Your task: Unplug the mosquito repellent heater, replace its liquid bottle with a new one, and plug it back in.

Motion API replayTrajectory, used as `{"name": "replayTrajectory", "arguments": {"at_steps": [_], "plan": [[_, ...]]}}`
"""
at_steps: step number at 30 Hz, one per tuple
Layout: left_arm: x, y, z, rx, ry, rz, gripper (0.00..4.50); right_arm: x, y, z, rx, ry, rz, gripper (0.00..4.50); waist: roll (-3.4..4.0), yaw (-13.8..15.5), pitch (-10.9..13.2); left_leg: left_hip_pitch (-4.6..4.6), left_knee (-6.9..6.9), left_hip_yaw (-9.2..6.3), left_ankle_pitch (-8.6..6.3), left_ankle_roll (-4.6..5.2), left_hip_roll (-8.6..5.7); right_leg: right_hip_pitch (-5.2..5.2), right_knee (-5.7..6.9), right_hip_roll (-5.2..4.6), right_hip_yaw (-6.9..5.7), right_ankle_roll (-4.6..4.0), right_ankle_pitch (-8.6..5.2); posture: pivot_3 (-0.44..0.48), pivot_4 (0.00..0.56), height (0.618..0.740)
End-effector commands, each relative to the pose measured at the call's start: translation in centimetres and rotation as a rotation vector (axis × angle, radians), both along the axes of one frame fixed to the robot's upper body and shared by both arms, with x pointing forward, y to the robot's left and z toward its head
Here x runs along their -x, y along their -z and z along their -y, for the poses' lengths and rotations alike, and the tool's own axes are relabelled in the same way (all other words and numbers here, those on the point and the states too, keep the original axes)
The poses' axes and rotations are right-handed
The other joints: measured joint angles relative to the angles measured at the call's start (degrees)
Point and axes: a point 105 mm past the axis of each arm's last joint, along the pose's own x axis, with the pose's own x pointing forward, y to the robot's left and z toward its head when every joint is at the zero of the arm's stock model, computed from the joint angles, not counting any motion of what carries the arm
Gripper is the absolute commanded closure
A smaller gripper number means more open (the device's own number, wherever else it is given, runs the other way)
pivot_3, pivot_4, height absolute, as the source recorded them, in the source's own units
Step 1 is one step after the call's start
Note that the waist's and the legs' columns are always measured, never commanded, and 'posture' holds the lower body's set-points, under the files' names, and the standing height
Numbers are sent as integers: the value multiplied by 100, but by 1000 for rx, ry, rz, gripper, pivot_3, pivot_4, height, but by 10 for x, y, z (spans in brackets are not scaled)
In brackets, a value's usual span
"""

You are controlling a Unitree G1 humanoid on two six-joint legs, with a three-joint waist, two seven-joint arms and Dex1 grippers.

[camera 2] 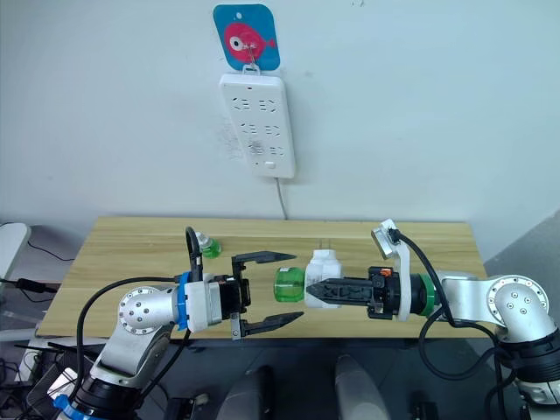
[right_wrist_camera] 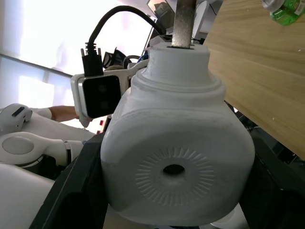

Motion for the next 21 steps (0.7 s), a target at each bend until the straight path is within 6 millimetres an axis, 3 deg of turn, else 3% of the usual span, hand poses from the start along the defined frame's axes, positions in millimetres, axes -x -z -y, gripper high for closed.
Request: {"name": "replayTrajectory", "arguments": {"at_steps": [1,4,10,13,15,16,21], "plan": [[7,-10,4,21,48,46,1219,1,-6,-1,-14,-9,24,1431,0,0,0,0,1,2,0,0,-1,0,0,-1,1,0,0,-176,209,736],[7,-10,6,18,58,42,2167,0,-5,-1,-1,-1,25,1431,0,0,0,-1,3,2,0,0,-1,0,0,-1,1,0,0,-180,211,736],[5,-4,9,-11,83,-18,2200,0,-5,0,6,-4,27,1431,0,0,0,-1,2,1,0,0,0,0,0,0,0,0,0,-184,220,736],[-1,6,7,-112,84,-390,2200,1,-3,2,29,-16,34,1431,-2,-11,2,-1,4,-2,0,0,0,0,4,0,-2,0,0,-180,224,736],[-9,0,3,-98,97,-728,2200,2,-2,3,43,-34,39,1431,-2,-14,2,-3,7,-7,0,0,0,0,5,2,-3,0,0,-175,230,736],[-9,-3,1,-104,119,-808,2200,3,-2,3,46,-40,40,1431,-3,-12,3,-3,9,-9,0,0,0,0,6,2,-4,0,0,-176,232,736],[-19,-13,1,-96,104,-859,2200,3,-2,3,47,-44,39,1431,-4,-21,3,-7,11,-8,-2,2,-1,-1,-2,4,-5,1,0,-179,233,736]]}}
